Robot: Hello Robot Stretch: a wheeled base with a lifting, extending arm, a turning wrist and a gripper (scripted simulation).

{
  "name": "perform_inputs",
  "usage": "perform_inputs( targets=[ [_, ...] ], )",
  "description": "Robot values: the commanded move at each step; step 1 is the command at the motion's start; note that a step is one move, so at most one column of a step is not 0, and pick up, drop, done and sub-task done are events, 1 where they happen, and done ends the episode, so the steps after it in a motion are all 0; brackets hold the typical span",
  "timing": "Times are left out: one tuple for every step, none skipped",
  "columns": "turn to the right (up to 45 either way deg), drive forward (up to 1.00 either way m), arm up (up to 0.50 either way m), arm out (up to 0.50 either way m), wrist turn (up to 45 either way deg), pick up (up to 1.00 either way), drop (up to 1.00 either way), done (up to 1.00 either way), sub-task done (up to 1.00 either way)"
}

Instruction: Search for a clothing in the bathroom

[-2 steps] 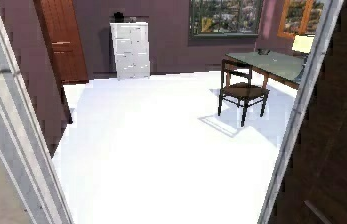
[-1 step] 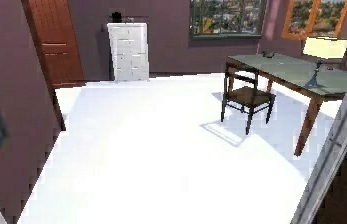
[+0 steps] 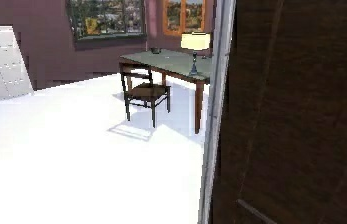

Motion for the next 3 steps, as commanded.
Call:
perform_inputs(
  targets=[
    [0.0,0.2,0.0,0.0,0.0,0.0,0.0,0.0,0.0],
    [-39.0,0.0,0.0,0.0,0.0,0.0,0.0,0.0,0.0],
    [0.0,0.45,0.0,0.0,0.0,0.0,0.0,0.0,0.0]
  ],
)
